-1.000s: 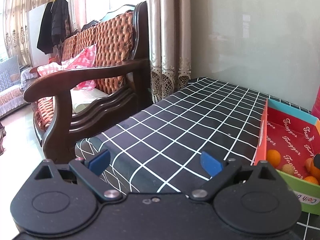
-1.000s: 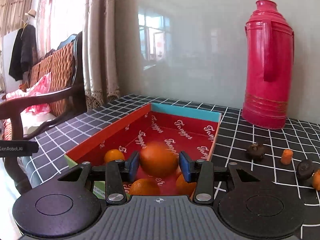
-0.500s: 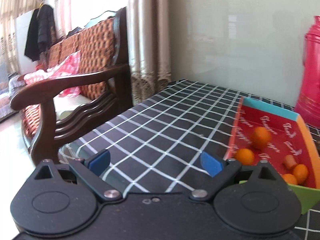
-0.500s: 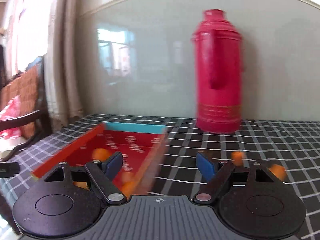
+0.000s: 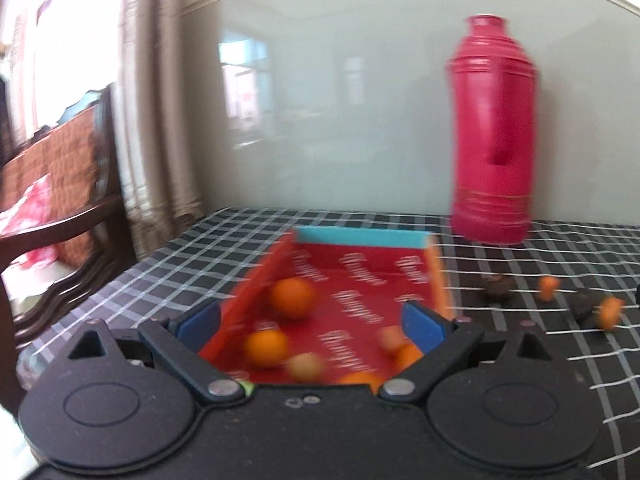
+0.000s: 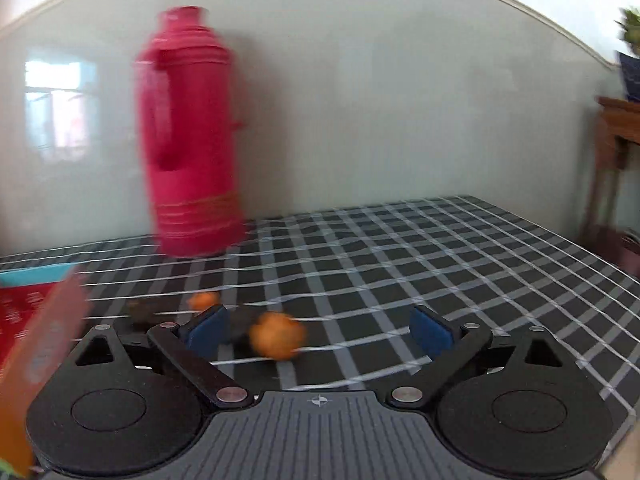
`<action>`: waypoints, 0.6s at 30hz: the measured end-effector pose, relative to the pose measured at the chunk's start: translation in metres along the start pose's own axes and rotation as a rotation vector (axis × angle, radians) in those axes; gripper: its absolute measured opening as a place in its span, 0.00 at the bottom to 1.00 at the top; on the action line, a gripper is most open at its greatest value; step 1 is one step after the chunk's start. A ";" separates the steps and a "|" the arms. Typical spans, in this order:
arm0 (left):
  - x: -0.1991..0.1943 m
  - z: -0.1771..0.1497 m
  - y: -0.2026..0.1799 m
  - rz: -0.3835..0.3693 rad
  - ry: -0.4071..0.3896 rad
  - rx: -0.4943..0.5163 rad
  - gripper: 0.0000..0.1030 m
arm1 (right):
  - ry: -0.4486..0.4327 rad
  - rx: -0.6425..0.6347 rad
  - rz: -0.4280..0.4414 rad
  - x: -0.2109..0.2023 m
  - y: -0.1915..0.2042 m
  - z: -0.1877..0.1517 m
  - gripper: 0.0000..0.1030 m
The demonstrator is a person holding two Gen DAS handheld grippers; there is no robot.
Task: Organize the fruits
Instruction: 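Reach the left gripper to a dark brown round fruit and grasp it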
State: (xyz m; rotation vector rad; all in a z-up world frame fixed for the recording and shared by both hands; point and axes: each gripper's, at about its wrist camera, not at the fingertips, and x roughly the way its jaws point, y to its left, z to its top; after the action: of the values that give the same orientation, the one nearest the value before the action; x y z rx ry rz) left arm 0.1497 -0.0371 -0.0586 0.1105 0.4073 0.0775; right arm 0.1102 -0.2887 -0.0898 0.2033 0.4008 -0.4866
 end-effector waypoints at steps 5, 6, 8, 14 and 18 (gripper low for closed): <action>0.005 0.005 -0.045 -0.104 -0.019 0.060 0.86 | -0.031 0.008 -0.128 -0.001 -0.031 0.001 0.94; 0.007 0.006 -0.054 -0.122 -0.017 0.069 0.86 | -0.035 0.004 -0.157 -0.001 -0.036 0.000 0.94; 0.012 0.008 -0.073 -0.164 -0.015 0.087 0.85 | -0.033 0.002 -0.200 -0.001 -0.046 0.000 0.94; 0.038 0.016 -0.121 -0.236 0.029 0.123 0.74 | -0.023 0.050 -0.245 0.000 -0.073 0.003 0.94; 0.068 0.014 -0.137 -0.254 0.100 0.121 0.73 | -0.051 0.048 -0.298 -0.005 -0.077 0.006 0.94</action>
State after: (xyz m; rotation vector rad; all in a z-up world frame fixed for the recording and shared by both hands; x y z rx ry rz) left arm 0.2249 -0.1678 -0.0888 0.1740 0.5230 -0.1933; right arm 0.0701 -0.3544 -0.0897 0.1779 0.3710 -0.7931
